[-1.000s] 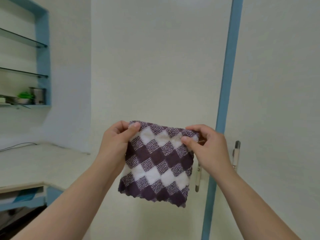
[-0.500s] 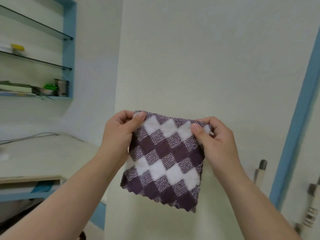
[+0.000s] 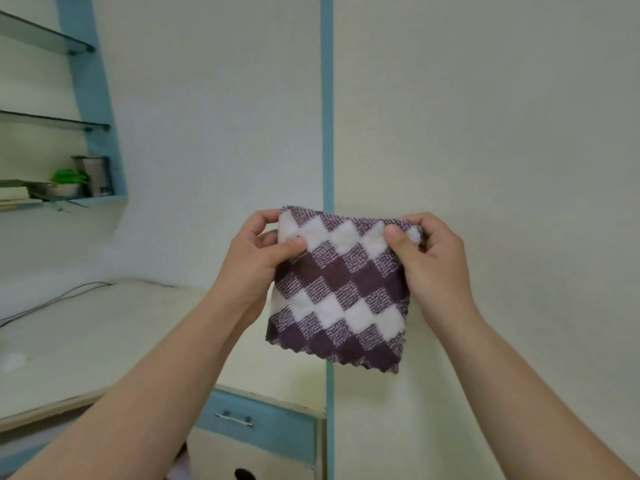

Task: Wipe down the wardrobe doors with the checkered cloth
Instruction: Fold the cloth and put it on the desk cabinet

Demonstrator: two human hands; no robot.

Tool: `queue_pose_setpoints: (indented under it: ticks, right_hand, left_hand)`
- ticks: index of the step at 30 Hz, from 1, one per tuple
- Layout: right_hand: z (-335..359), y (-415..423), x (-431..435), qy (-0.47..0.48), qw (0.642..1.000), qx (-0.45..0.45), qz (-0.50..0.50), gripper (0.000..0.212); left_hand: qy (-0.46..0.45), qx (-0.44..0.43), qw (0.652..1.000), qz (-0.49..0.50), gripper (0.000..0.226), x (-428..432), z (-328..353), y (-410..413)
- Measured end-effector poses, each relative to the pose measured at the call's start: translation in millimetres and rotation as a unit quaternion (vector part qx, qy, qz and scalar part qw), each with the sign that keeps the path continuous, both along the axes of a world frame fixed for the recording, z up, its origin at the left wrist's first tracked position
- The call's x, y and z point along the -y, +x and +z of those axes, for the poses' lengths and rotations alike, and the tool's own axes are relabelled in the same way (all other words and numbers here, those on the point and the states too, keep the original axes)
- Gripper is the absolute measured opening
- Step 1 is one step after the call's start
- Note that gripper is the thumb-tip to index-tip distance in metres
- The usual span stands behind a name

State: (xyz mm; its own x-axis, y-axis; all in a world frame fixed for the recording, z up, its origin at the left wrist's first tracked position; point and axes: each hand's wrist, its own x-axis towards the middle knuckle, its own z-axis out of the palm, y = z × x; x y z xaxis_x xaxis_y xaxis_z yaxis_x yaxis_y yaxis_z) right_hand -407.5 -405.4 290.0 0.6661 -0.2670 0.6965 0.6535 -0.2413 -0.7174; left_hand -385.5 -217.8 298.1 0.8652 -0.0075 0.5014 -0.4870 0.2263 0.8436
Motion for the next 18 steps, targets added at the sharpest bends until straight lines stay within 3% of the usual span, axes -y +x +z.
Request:
queue_pose_setpoints:
  ticks: [5, 8, 11, 18]
  right_hand:
    - [-26, 23, -55, -0.037, 0.997, -0.011, -0.065, 0.015]
    - [-45, 41, -85, -0.121, 0.984, -0.005, -0.131, 0.008]
    - [-73, 63, -118, -0.193, 0.965, 0.015, -0.175, 0.004]
    - [-144, 137, -169, -0.158, 0.956, -0.11, -0.222, 0.017]
  left_hand:
    - [0.053, -0.028, 0.998, 0.026, 0.031, -46, -20, 33]
    - [0.074, -0.046, 0.995, 0.046, 0.032, -74, -39, 63]
    - [0.11, -0.078, 0.99, 0.047, 0.018, -103, -65, 95]
    - [0.169, -0.148, 0.974, 0.037, 0.006, -139, -132, 164]
